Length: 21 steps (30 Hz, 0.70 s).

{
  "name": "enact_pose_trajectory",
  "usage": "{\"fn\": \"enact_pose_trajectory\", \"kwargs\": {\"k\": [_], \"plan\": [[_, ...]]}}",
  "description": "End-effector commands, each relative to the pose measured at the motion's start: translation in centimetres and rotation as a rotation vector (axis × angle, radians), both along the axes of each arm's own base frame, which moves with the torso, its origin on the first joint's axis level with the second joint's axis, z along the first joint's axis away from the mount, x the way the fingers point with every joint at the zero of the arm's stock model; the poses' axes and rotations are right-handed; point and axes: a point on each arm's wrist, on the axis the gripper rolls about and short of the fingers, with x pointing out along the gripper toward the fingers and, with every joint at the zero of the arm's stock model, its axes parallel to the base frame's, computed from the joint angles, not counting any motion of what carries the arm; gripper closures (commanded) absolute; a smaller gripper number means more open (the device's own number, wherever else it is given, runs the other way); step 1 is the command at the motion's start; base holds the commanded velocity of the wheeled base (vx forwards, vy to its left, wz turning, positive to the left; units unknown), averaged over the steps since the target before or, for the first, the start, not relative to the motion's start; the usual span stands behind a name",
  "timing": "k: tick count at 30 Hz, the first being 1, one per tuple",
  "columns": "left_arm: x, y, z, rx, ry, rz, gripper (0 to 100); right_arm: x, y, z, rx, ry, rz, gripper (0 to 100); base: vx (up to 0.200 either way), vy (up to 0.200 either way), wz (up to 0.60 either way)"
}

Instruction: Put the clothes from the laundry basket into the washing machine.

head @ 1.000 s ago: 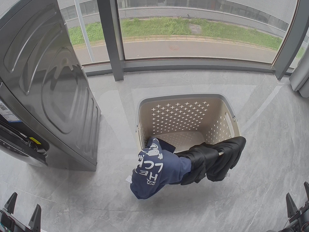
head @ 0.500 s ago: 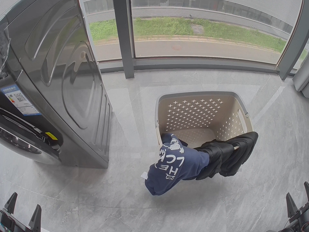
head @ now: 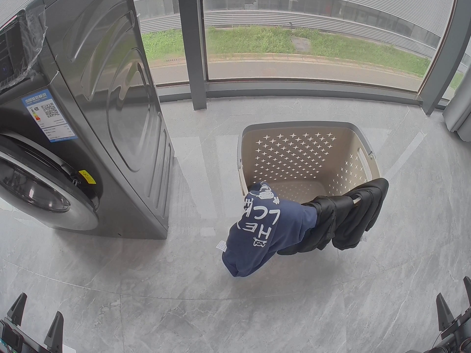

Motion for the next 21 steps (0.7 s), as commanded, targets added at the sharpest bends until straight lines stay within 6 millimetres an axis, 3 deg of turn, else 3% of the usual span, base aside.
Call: {"fn": "enact_pose_trajectory", "kwargs": {"k": [1,21], "plan": [[0.0,0.0,-0.52,0.0,0.001,0.0,0,-0.01,0.0,-0.47,-0.001,-0.002,-0.001,0,0.0,0.2,0.0],[0.0,0.0,-0.52,0.0,0.001,0.0,0,-0.01,0.0,-0.47,-0.001,-0.002,-0.001,0,0.0,0.2,0.0]]}}
